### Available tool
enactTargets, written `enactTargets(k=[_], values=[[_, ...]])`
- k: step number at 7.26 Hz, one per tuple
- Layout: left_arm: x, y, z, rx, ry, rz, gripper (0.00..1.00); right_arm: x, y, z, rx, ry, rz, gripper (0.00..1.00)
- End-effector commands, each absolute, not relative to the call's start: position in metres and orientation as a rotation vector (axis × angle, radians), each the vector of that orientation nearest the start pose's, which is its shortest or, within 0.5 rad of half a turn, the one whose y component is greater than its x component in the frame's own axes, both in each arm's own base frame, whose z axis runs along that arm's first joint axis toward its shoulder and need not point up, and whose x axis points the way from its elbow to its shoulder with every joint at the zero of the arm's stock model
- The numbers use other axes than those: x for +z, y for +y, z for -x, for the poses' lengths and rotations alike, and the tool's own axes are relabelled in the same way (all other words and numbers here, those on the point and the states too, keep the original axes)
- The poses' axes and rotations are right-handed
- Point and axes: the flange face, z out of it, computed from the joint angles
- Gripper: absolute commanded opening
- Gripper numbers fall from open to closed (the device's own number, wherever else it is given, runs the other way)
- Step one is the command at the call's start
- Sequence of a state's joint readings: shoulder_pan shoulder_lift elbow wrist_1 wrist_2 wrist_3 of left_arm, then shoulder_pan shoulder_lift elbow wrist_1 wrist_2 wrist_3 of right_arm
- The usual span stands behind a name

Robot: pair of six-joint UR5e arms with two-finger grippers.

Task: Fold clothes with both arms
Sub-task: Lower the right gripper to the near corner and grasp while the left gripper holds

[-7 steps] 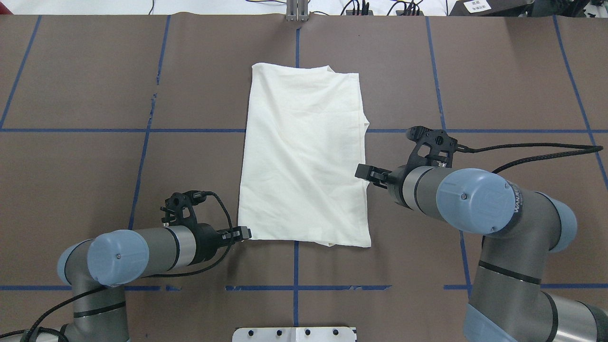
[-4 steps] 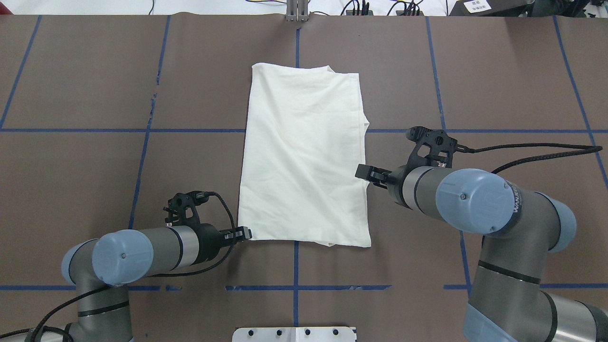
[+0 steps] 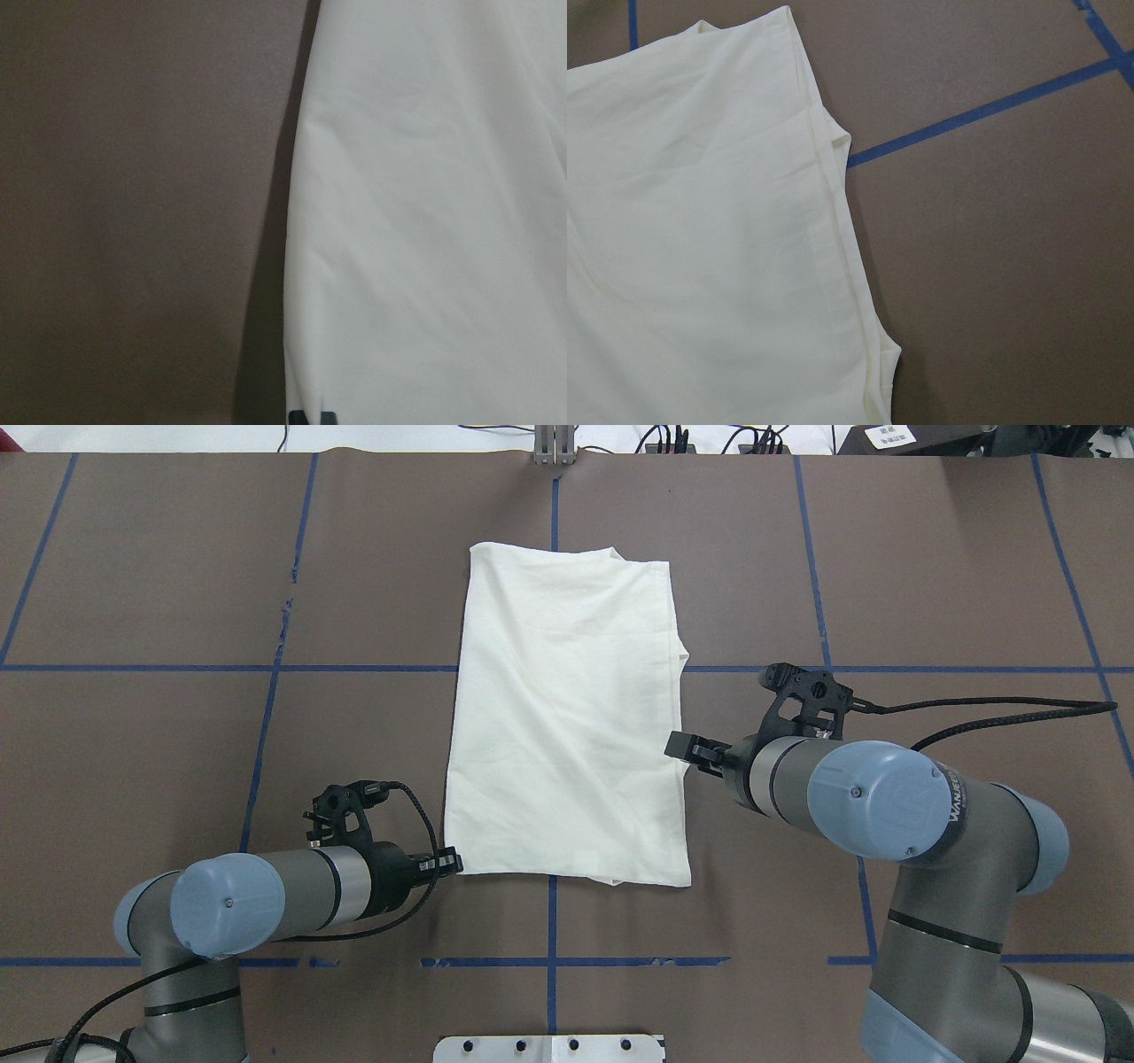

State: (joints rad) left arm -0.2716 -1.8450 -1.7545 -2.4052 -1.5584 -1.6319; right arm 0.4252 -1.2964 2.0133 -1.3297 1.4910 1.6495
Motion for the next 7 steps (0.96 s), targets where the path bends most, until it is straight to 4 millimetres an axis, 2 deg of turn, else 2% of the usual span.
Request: enactTargets(k=[1, 3, 4, 6, 7], values=[[0.319, -0.288, -0.529, -0.293, 1.31, -0.15, 0.0, 0.302, -0.353, 0.464, 0.639, -0.92, -0.185, 0.88], [0.314, -0.287, -0.525, -0.292, 1.323, -0.151, 0.0, 0.304, -0.358, 0.502, 0.683, -0.897, -0.197, 0.85], [0.314, -0.287, -0.525, -0.292, 1.323, -0.151, 0.0, 0.302, -0.35, 0.508, 0.689, -0.902, -0.18, 0.85], [0.314, -0.287, -0.525, -0.293, 1.323, -0.15, 0.0, 0.271, -0.32, 0.538, 0.719, -0.844, -0.113, 0.85], [0.316, -0.287, -0.524, -0.294, 1.32, -0.151, 0.0, 0.268, -0.302, 0.549, 0.723, -0.838, -0.085, 0.85]])
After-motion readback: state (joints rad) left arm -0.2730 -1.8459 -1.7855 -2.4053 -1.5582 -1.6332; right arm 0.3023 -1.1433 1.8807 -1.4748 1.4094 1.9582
